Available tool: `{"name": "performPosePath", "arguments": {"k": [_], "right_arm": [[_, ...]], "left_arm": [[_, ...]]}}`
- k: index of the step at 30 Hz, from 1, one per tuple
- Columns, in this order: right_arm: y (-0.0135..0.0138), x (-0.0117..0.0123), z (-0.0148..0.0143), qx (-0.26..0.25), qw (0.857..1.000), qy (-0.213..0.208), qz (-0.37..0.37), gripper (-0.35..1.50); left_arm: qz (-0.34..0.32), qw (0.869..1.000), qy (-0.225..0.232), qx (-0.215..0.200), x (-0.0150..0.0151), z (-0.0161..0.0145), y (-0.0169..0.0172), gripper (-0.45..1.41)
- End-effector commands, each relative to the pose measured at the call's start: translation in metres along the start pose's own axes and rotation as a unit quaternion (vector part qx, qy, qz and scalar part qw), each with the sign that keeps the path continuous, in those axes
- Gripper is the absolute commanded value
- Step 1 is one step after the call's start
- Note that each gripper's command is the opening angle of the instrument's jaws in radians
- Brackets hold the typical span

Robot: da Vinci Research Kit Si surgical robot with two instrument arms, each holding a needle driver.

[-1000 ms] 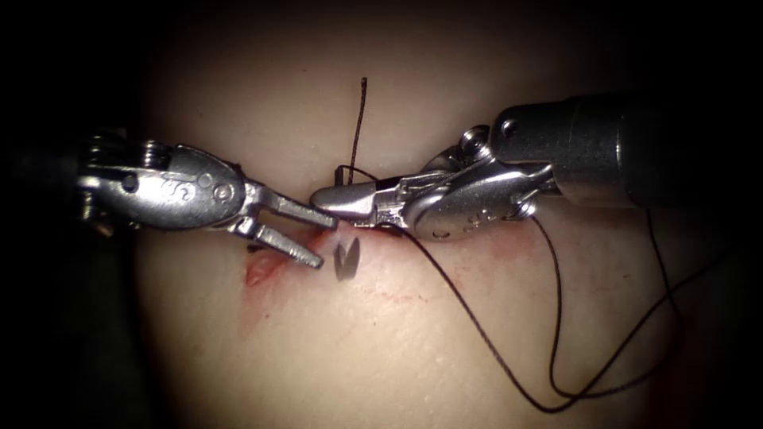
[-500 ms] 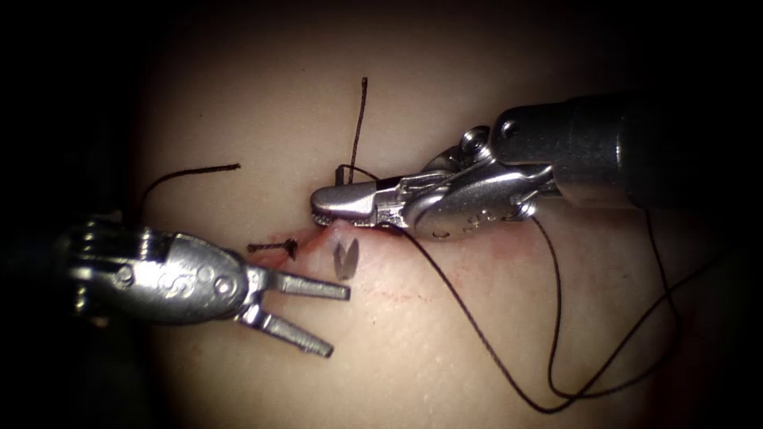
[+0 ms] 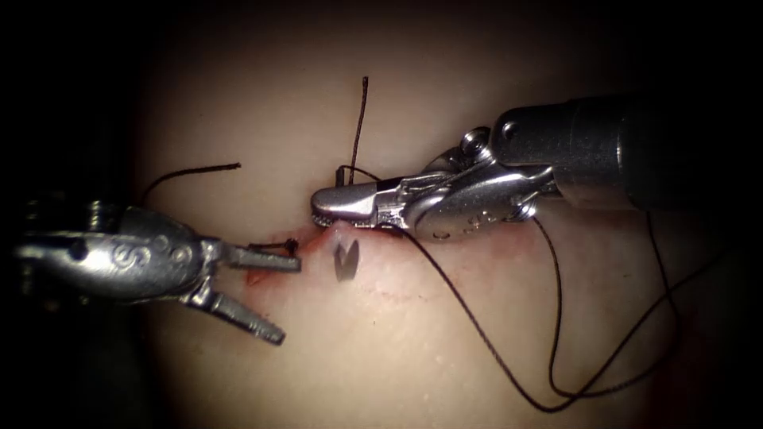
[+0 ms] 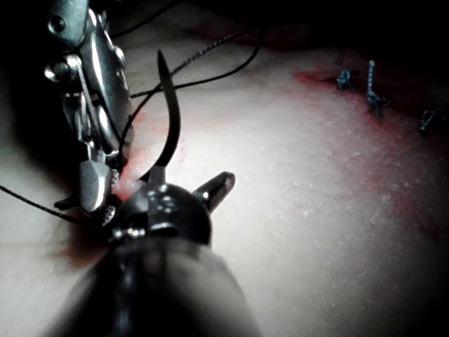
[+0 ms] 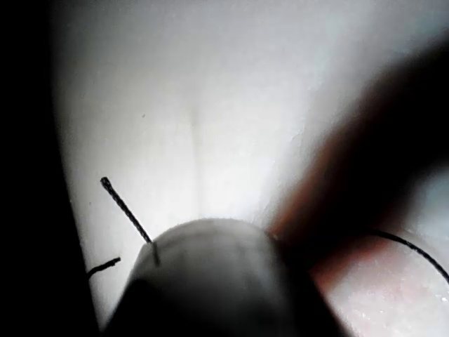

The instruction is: Wound Closure

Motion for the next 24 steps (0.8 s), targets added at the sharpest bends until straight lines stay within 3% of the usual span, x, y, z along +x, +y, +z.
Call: {"name": "performPosePath", "arguments": {"k": [1,15,19,21,23,24], "right_arm": [[0.0001,0.0002,0.0009,0.0,1.0,-0.002,-0.001,-0.35],[0.0004,-0.0002,0.0011,-0.003,1.0,-0.007,0.001,-0.35],[0.0007,-0.0001,0.0011,-0.005,1.0,-0.007,-0.001,-0.35],[0.0007,-0.0001,0.001,-0.005,1.0,-0.007,-0.001,-0.35],[0.0007,-0.0001,0.001,-0.005,1.0,-0.007,-0.001,-0.35],[0.0006,-0.0001,0.001,-0.004,1.0,-0.007,-0.001,-0.35]], "left_arm": [[0.007,1.0,0.003,0.008,-0.0001,0.0011,-0.0002,0.64],[0.048,0.998,0.02,0.048,0.002,0.0037,-0.001,0.84],[0.064,0.996,0.037,0.044,0.0024,0.0041,-0.0012,0.78],[0.072,0.996,0.046,0.039,0.0026,0.0041,-0.0011,0.51],[0.072,0.996,0.051,0.034,0.0027,0.0039,-0.0008,-0.45],[0.075,0.995,0.052,0.033,0.0027,0.0037,-0.0005,-0.45]]}}
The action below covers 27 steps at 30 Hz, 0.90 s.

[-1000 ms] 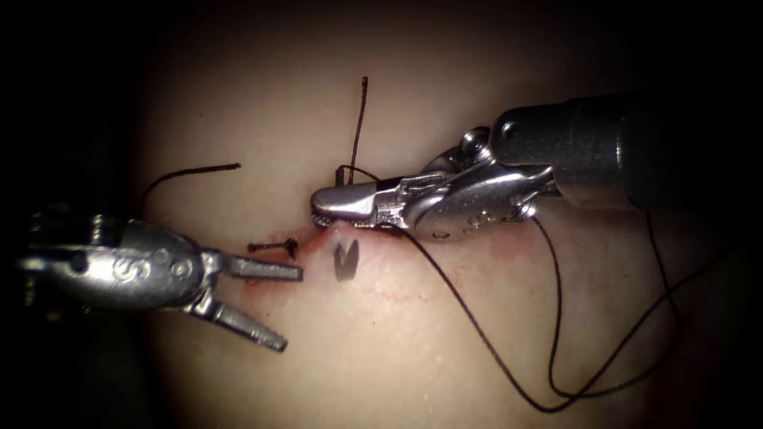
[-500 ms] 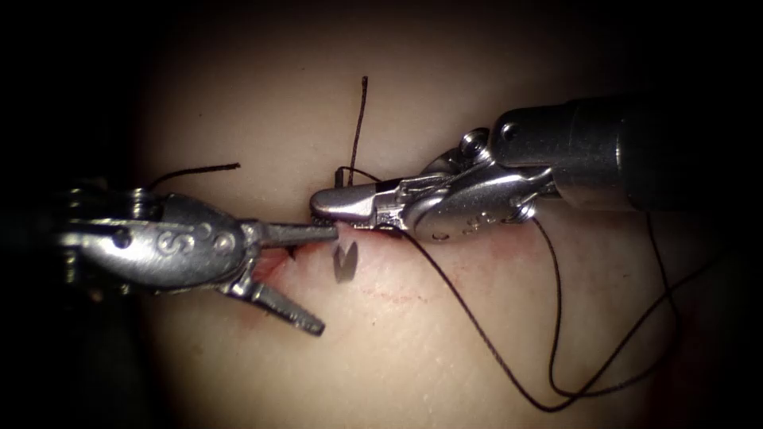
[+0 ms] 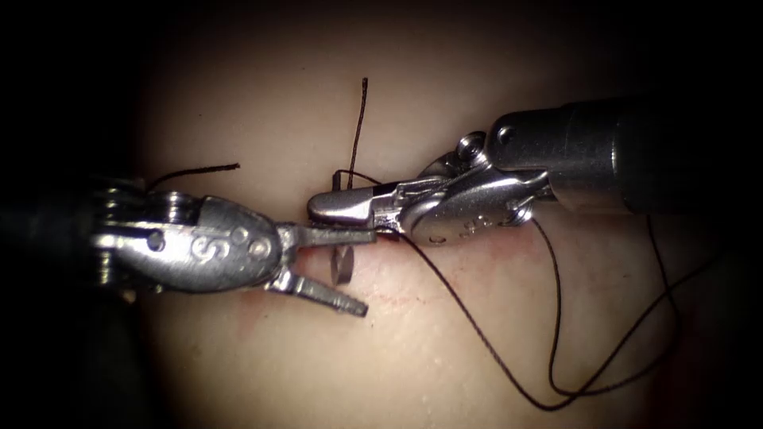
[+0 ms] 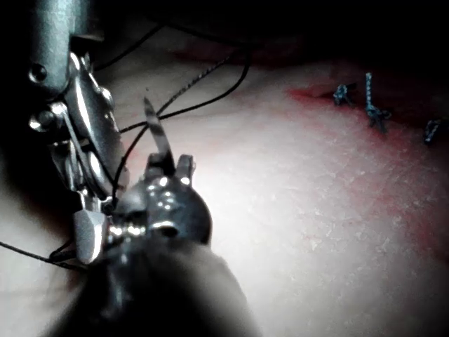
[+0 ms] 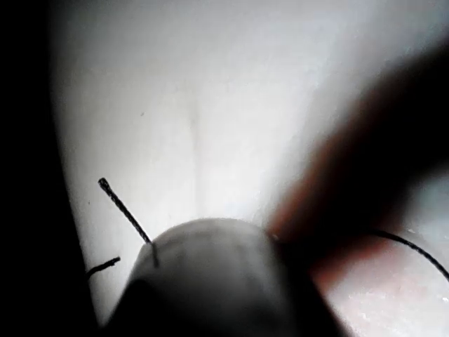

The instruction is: Wound Closure

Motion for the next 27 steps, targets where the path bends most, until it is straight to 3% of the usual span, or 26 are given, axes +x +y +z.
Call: {"name": "performPosePath", "arguments": {"k": [1,2,3,5,8,10,11,12,13,14,15,16,18,19,20,22,23,25,27], "right_arm": [[0.0,0.0003,0.0009,0.001,1.0,0.0,-0.001,-0.35],[-0.0002,0.0003,0.001,0.0,1.0,0.001,-0.012,-0.35],[-0.0002,0.0003,0.001,0.0,1.0,0.001,-0.012,-0.35],[-0.0006,0.0002,0.001,0.0,0.996,0.005,-0.09,-0.27],[-0.0014,-0.0001,0.0012,0.0,0.956,0.031,-0.292,1.13],[-0.0021,-0.0003,0.0012,0.0,0.937,0.045,-0.347,1.21],[-0.0027,-0.0004,0.0011,-0.002,0.913,0.056,-0.405,1.21],[-0.0038,-0.0002,0.0011,-0.006,0.877,0.072,-0.475,1.2],[-0.0045,-0.0001,0.001,-0.008,0.854,0.077,-0.515,1.25],[-0.0053,0.0,0.0009,-0.012,0.819,0.078,-0.569,1.31],[-0.0061,0.0,0.0007,-0.012,0.798,0.074,-0.598,1.35],[-0.0071,0.0,0.0002,-0.011,0.77,0.066,-0.634,1.33],[-0.0085,-0.0001,-0.0008,-0.007,0.735,0.058,-0.676,1.2],[-0.0102,-0.0005,-0.002,-0.015,0.704,0.048,-0.708,1.16],[-0.0102,-0.0005,-0.002,-0.015,0.704,0.048,-0.708,1.16],[-0.0116,-0.0009,-0.0029,-0.029,0.677,0.038,-0.734,1.08],[-0.0125,-0.0011,-0.0033,-0.042,0.656,0.031,-0.753,1.08],[-0.0139,-0.0014,-0.0038,-0.06,0.629,0.02,-0.775,1.15],[-0.0155,-0.0015,-0.0041,-0.065,0.615,0.006,-0.786,1.16]], "left_arm": [[-0.079,0.997,0.001,0.0,0.0001,0.0002,0.0002,-0.45],[-0.198,0.98,0.002,-0.008,0.0003,-0.0004,0.0001,-0.45],[-0.198,0.98,0.002,-0.008,0.0003,-0.0004,0.0001,-0.45],[-0.21,0.978,0.002,-0.01,0.0004,-0.0008,-0.0002,-0.45],[-0.22,0.975,0.025,-0.013,-0.0005,-0.0009,-0.0006,-0.45],[-0.238,0.97,0.045,-0.016,-0.0013,-0.0007,-0.0009,-0.45],[-0.311,0.948,0.063,-0.024,-0.0018,-0.0006,-0.0011,-0.45],[-0.461,0.882,0.089,-0.044,-0.0024,-0.0005,-0.0016,-0.45],[-0.499,0.859,0.1,-0.052,-0.0028,-0.0004,-0.0019,-0.45],[-0.521,0.845,0.107,-0.059,-0.0029,-0.0005,-0.0022,-0.45],[-0.562,0.817,0.114,-0.056,-0.003,-0.0007,-0.0024,-0.45],[-0.619,0.774,0.124,-0.05,-0.0029,-0.001,-0.0027,-0.45],[-0.673,0.724,0.141,-0.057,-0.0028,-0.0014,-0.0031,-0.45],[-0.726,0.66,0.172,-0.085,-0.0028,-0.0021,-0.0035,-0.45],[-0.726,0.66,0.172,-0.085,-0.0028,-0.0021,-0.0035,-0.45],[-0.751,0.621,0.196,-0.107,-0.0025,-0.0028,-0.0038,-0.45],[-0.769,0.595,0.204,-0.116,-0.0023,-0.0033,-0.0041,-0.45],[-0.79,0.561,0.213,-0.122,-0.0018,-0.0041,-0.0047,-0.45],[-0.795,0.549,0.23,-0.119,-0.0013,-0.0049,-0.0053,-0.45]]}}
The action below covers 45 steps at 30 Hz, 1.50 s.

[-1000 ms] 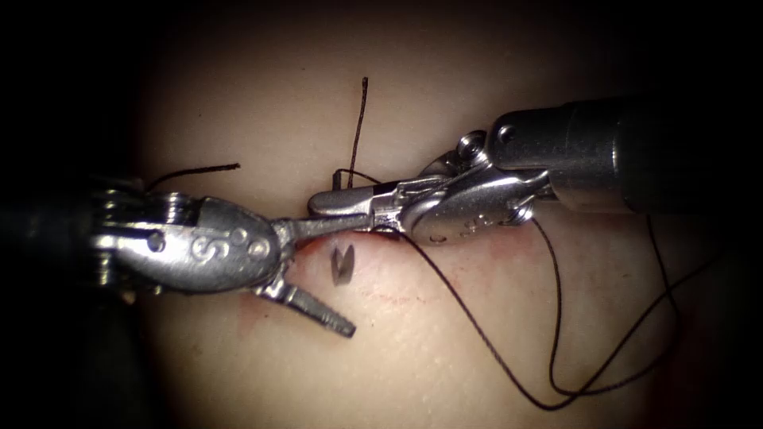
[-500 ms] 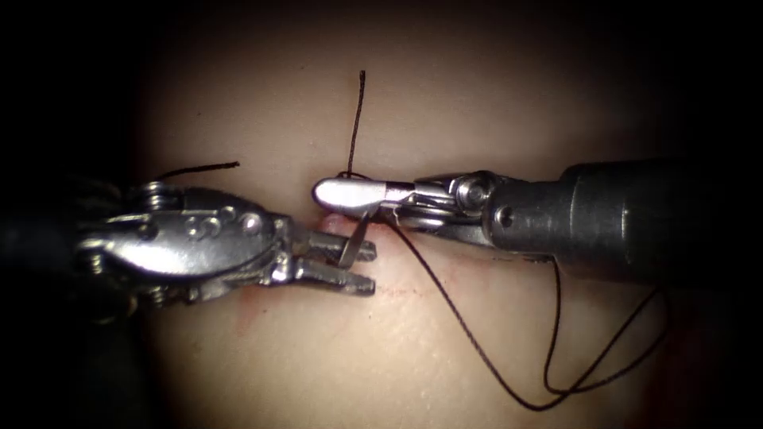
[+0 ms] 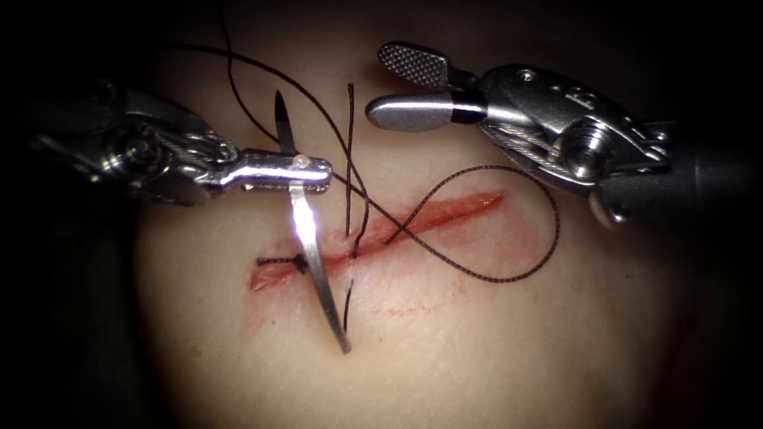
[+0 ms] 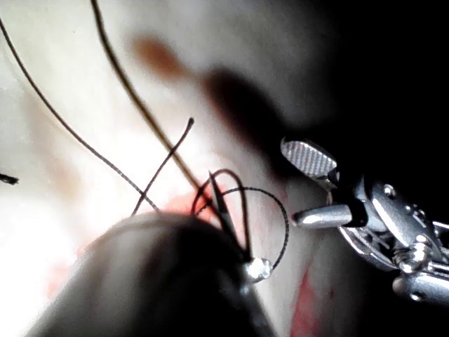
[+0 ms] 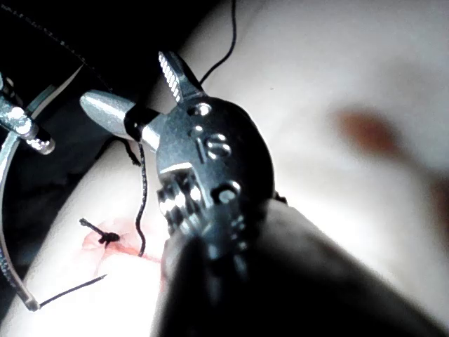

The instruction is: Wound Closure

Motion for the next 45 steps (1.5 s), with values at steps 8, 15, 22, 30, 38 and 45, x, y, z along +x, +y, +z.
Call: {"name": "performPosePath", "arguments": {"k": [8,15,22,30,38,45], "right_arm": [[0.0,0.0034,0.0007,0.009,0.999,0.0,-0.036,1.25],[-0.0015,0.004,0.0003,0.067,0.998,-0.005,-0.011,-0.2],[-0.0042,-0.0002,0.0025,0.154,0.977,-0.134,0.057,-0.35],[-0.0072,-0.0089,0.0051,0.241,0.95,-0.196,0.02,-0.35],[-0.009,-0.0162,0.0075,0.3,0.928,-0.221,0.006,-0.35],[-0.0123,-0.0169,0.006,0.351,0.898,-0.257,0.068,-0.35]], "left_arm": [[-0.051,0.998,0.011,-0.017,0.0004,0.0,-0.0002,-0.45],[-0.099,0.995,-0.011,-0.013,-0.0008,-0.0005,-0.0001,-0.45],[-0.117,0.992,-0.023,-0.044,-0.0014,-0.0011,0.0028,-0.45],[-0.087,0.994,-0.023,-0.058,-0.0013,-0.002,0.0047,-0.45],[0.054,0.991,0.021,-0.119,0.0002,-0.0038,0.008,-0.45],[0.203,0.967,0.081,-0.131,0.0026,-0.0067,0.0091,-0.45]]}}
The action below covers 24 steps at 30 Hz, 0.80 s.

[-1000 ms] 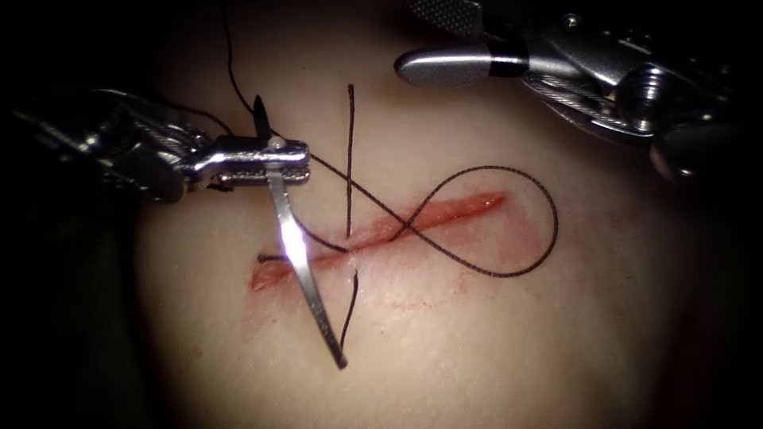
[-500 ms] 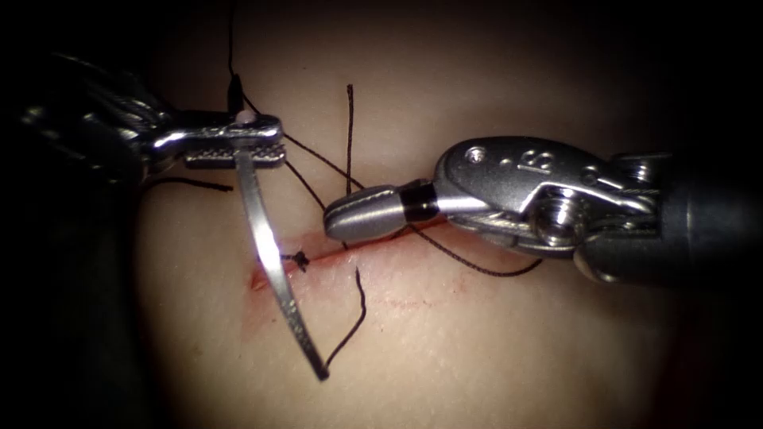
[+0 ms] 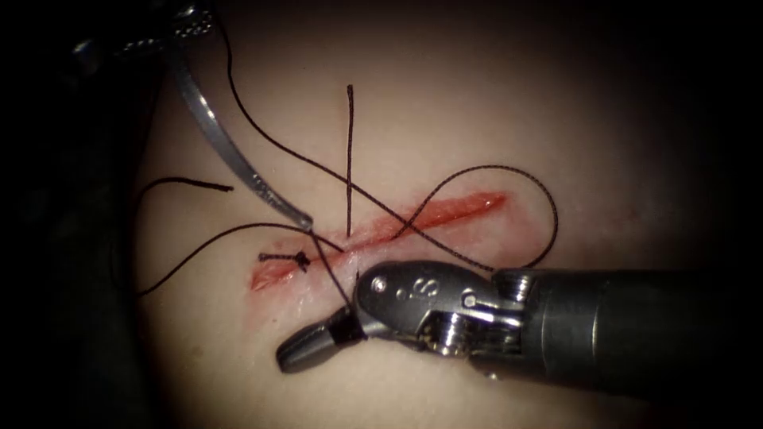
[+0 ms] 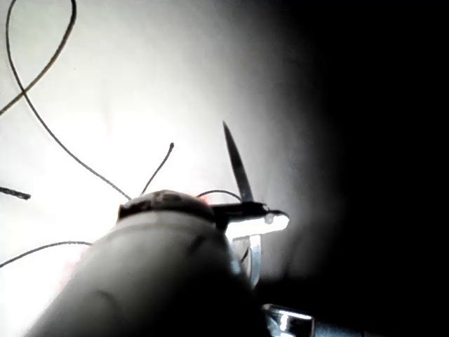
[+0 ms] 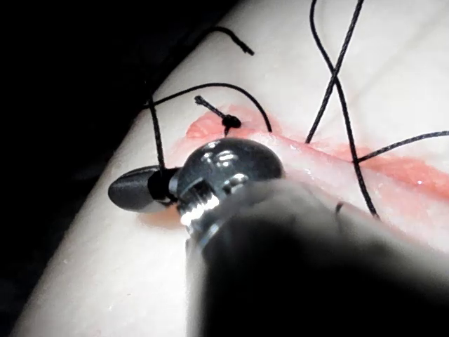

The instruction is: Wound Closure

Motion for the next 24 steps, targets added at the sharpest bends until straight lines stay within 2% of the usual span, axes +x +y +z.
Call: {"name": "performPosePath", "arguments": {"k": [1,3,8,14,17,24], "right_arm": [[-0.0006,0.0003,0.0008,0.015,1.0,-0.001,0.014,-0.35],[-0.0018,0.0,0.0006,0.035,0.999,-0.006,0.029,-0.35],[-0.0037,-0.0003,-0.0003,0.032,0.998,-0.003,0.054,-0.35],[-0.006,-0.001,-0.0027,0.046,0.994,-0.006,0.097,-0.35],[-0.007,-0.0018,-0.0043,0.051,0.991,-0.015,0.119,-0.35],[-0.0085,-0.0033,-0.0092,0.035,0.986,-0.051,0.156,-0.35]], "left_arm": [[0.012,1.0,0.006,0.004,0.0004,0.0,-0.0006,-0.45],[0.044,0.999,0.017,0.01,0.0015,-0.0011,-0.0006,-0.45],[0.098,0.993,0.053,0.033,0.0049,-0.0047,-0.0003,-0.45],[0.132,0.984,0.101,0.071,0.0091,-0.0095,0.0009,-0.45],[0.151,0.975,0.131,0.098,0.0114,-0.0121,0.0018,-0.45],[0.194,0.945,0.198,0.171,0.016,-0.0188,0.0034,-0.45]]}}
